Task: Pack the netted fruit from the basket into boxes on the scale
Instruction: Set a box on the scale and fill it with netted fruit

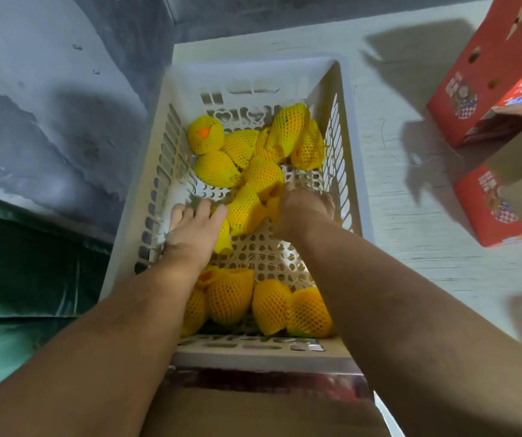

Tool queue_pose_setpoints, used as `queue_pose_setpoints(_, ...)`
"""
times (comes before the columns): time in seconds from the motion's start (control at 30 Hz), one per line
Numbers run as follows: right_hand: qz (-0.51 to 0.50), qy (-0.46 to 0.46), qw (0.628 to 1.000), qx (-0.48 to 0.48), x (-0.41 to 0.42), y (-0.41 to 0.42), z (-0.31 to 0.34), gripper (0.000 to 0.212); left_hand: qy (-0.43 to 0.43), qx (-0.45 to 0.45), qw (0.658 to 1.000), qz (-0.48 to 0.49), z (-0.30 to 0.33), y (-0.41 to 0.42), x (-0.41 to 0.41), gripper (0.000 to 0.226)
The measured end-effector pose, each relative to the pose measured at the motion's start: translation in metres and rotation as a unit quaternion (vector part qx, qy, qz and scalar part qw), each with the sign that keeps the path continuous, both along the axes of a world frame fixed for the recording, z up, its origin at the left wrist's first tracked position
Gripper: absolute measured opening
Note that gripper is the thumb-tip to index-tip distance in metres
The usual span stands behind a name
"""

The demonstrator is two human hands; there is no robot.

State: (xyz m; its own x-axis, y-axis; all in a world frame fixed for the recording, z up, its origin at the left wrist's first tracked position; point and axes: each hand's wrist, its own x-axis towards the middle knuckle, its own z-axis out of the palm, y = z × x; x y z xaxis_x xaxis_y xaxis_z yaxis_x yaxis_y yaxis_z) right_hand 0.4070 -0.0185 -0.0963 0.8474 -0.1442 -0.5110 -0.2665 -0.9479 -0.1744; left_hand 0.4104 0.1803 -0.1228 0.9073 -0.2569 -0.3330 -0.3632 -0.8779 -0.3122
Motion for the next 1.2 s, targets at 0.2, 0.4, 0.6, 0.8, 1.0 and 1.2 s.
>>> queue_pose_setpoints(0.2, 0.019, -0.018, 0.994, 0.108, 0.004, 0.012, -0.010, 0.094, 0.068, -0.118, 0.988, 0.076, 0.024, -0.008, 0.006, 0.081)
queue_pose_setpoints(0.4, -0.074, -0.070, 0.901, 0.422, -0.018, 0.013, 0.044, 0.082, 0.077, -0.423, 0.878, 0.209, 0.096, 0.011, -0.013, 0.081)
queue_pose_setpoints(0.6, -0.147, 0.000, 0.734, 0.662, -0.084, 0.012, 0.133, 0.049, 0.118, -0.674, 0.674, 0.280, 0.186, 0.023, -0.094, 0.060)
queue_pose_setpoints(0.8, -0.041, -0.189, 0.768, 0.610, -0.210, 0.030, 0.212, 0.038, 0.176, -0.801, 0.434, 0.373, 0.222, 0.068, -0.226, 0.048)
queue_pose_setpoints(1.0, 0.103, -0.343, 0.869, 0.342, -0.339, 0.062, 0.201, 0.072, 0.173, -0.836, 0.320, 0.411, 0.223, 0.110, -0.318, 0.081)
queue_pose_setpoints(1.2, 0.069, -0.309, 0.944, 0.090, -0.402, 0.084, 0.208, 0.073, 0.211, -0.849, 0.332, 0.353, 0.234, 0.139, -0.388, 0.069)
